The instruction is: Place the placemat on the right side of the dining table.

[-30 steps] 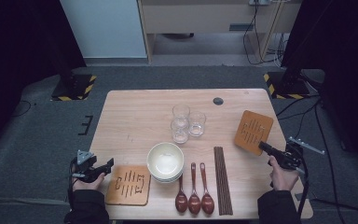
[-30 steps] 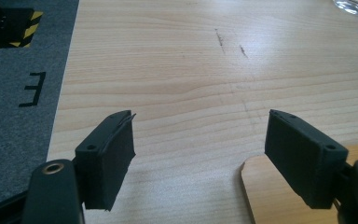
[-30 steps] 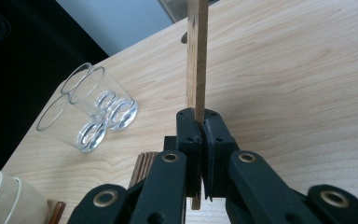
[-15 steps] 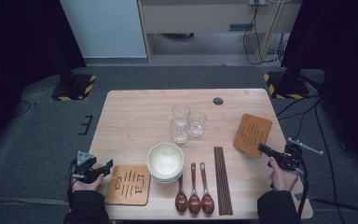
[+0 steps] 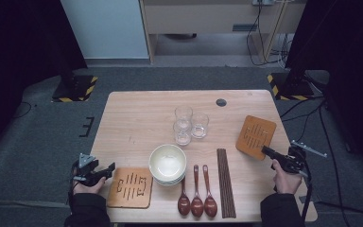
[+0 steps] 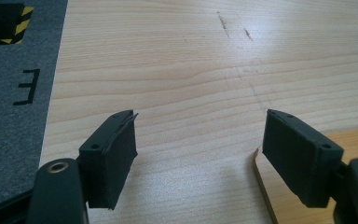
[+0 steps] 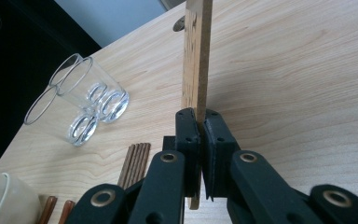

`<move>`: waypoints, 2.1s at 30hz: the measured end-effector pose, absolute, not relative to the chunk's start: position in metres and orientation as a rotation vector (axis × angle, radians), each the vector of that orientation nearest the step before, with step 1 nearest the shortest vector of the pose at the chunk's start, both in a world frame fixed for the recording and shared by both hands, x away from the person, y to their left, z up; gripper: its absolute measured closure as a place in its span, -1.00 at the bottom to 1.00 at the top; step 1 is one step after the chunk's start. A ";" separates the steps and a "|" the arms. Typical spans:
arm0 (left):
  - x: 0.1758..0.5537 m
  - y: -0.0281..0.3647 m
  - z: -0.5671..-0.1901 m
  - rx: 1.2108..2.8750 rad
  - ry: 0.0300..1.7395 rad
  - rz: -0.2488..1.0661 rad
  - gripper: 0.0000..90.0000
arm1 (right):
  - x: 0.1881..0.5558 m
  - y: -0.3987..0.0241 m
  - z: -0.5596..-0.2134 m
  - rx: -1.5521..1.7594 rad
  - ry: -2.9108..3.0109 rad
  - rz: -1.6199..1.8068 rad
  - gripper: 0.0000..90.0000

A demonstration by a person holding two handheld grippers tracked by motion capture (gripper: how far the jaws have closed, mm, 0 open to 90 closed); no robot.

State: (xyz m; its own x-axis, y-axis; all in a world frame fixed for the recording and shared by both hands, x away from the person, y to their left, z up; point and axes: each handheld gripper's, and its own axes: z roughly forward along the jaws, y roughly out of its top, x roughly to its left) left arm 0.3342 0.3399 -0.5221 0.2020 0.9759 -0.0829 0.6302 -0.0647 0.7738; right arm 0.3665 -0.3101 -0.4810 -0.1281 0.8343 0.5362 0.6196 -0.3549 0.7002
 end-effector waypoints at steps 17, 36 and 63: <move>0.334 0.340 -0.522 1.779 1.507 0.624 -0.45 | 0.366 -0.312 -0.485 1.924 1.639 1.441 0.80; 0.334 0.340 -0.523 1.784 1.506 0.619 -0.45 | 0.369 -0.313 -0.489 1.959 1.640 1.405 0.63; 0.334 0.341 -0.523 1.791 1.504 0.618 -0.45 | 0.374 -0.313 -0.494 1.962 1.662 1.343 0.43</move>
